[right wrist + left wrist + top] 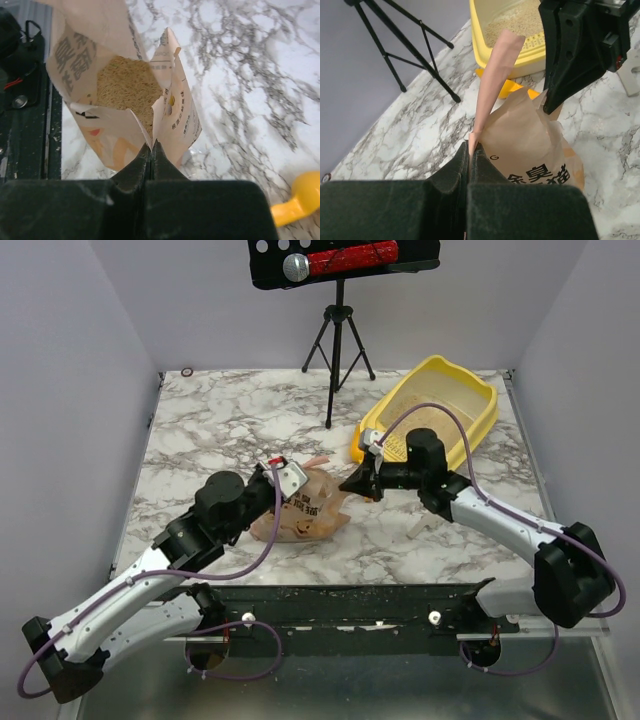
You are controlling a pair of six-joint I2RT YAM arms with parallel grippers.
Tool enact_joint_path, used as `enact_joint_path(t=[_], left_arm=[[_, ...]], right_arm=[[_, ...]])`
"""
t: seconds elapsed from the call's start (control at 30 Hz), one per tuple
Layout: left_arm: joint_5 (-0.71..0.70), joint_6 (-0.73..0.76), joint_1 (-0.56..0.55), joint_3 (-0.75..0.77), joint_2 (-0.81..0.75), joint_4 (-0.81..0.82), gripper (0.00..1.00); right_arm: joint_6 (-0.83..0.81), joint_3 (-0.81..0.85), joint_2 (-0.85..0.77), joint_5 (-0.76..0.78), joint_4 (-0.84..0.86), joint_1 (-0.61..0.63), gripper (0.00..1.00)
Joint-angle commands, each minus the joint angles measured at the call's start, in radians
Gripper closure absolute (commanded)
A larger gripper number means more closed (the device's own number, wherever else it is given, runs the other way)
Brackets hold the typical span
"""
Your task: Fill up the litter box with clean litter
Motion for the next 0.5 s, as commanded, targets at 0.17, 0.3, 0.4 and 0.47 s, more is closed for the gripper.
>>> enact_joint_path(t=[0.17,0.3,0.4,0.47], left_arm=[[0.303,0.112,0.058,0.223,0.165,0.199,1.00],[0.390,0.030,0.116,0.162,0.209,0.231,1.00],[0.390,0.005,0.142,0.102,0.208,0.221,0.86],[0.406,-0.021,0.170,0.059,0.161,0.210,0.74]], right_arm=[[0.032,0.074,-0.140,0.268,-0.054,-0.093,1.00],[0.058,0.064,-0.128,0.278,-0.137,-0.126,1.00],[0.090,-0.011,-0.144,0.286,-0.105,-0.132,1.00],[0.096,-0.051,-0.164,0.295,-0.077,-0.132,1.00]])
